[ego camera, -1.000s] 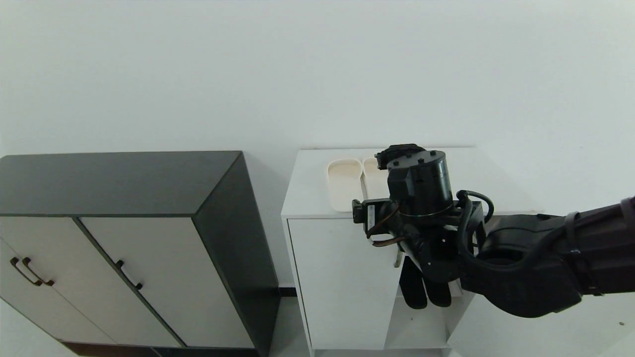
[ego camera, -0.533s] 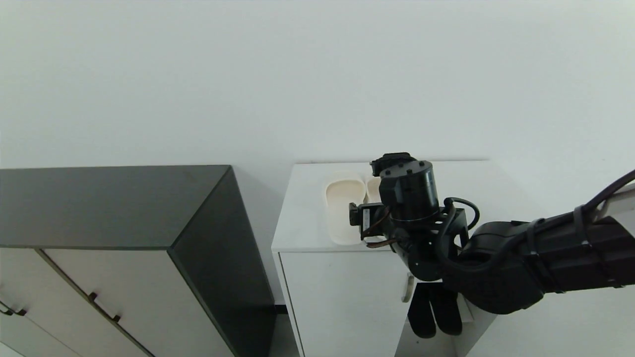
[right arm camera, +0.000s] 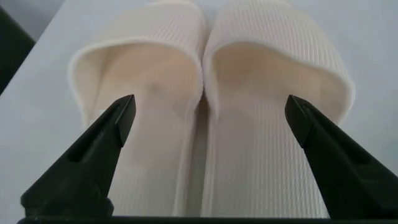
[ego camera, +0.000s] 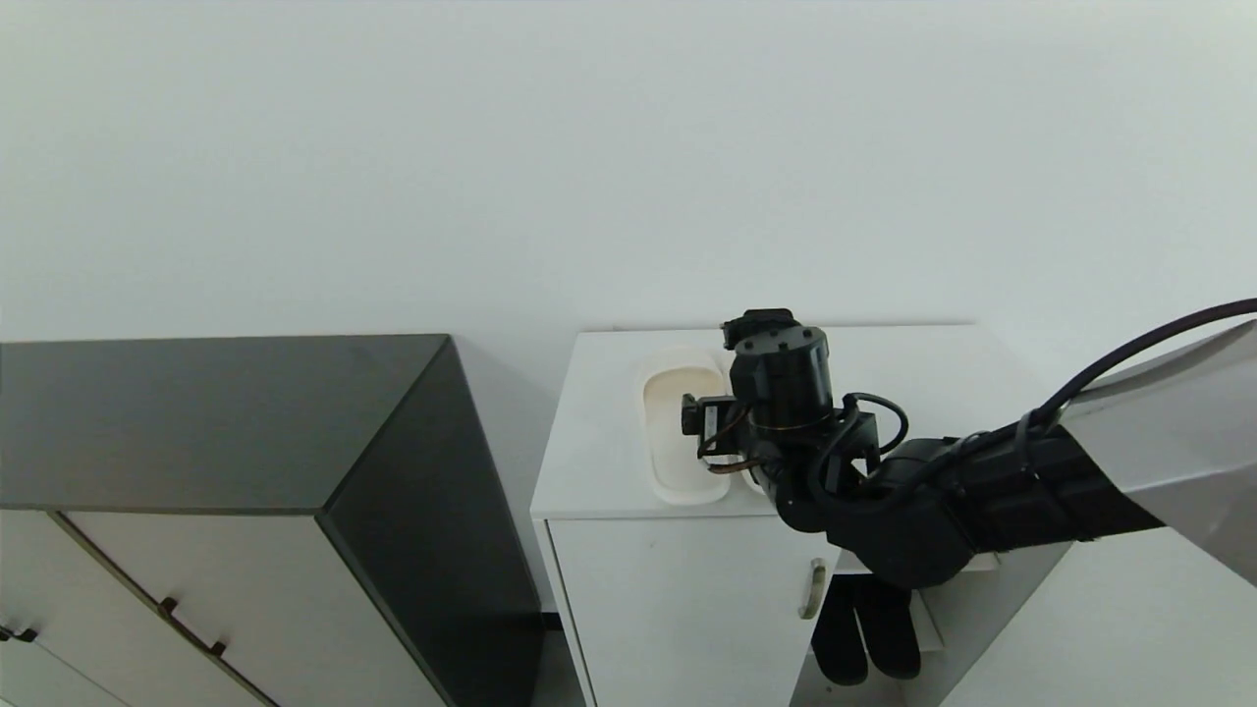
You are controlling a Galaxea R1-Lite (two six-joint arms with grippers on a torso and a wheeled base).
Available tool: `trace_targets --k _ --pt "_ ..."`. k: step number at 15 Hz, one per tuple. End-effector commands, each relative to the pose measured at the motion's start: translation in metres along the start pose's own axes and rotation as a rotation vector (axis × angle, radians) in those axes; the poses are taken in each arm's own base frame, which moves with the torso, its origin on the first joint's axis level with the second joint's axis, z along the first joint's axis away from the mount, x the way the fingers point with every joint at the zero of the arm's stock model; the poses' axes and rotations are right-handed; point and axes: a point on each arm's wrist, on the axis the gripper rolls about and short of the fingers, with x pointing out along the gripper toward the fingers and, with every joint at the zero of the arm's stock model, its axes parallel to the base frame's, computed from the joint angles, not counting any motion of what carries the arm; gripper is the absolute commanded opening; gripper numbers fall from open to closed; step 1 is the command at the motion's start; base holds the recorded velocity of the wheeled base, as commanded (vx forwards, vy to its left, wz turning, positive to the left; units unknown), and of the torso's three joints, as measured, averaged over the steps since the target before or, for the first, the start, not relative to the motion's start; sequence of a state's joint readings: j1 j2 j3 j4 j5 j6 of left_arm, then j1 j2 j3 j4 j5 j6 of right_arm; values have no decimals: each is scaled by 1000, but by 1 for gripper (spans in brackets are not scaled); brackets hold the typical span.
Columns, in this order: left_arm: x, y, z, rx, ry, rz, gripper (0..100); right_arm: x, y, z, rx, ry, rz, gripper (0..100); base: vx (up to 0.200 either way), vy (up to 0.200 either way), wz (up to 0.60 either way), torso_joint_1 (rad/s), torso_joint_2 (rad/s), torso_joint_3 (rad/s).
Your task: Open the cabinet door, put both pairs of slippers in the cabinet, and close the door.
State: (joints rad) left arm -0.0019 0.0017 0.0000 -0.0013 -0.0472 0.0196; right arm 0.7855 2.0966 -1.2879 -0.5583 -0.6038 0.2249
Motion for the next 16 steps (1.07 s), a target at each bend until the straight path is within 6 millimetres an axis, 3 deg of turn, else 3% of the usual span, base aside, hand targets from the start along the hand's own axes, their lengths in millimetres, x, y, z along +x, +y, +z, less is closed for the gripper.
trace_targets --k 1,7,8,13,16 --pt "0 0 0 0 0 -1 0 15 2 -8 -4 11 3 100 0 0 0 0 0 0" --pt "0 0 0 -1 0 0 0 46 5 -10 -25 -14 -22 100 0 0 0 0 0 0" --pt "0 0 0 -1 0 2 0 49 5 -9 -24 -22 -23 0 0 0 0 0 0 0" --pt "0 0 0 -1 0 0 0 51 7 -6 -30 -38 -25 0 0 0 0 0 0 0" --pt "0 0 0 -1 0 0 0 29 3 15 -24 -62 -13 0 0 0 0 0 0 0"
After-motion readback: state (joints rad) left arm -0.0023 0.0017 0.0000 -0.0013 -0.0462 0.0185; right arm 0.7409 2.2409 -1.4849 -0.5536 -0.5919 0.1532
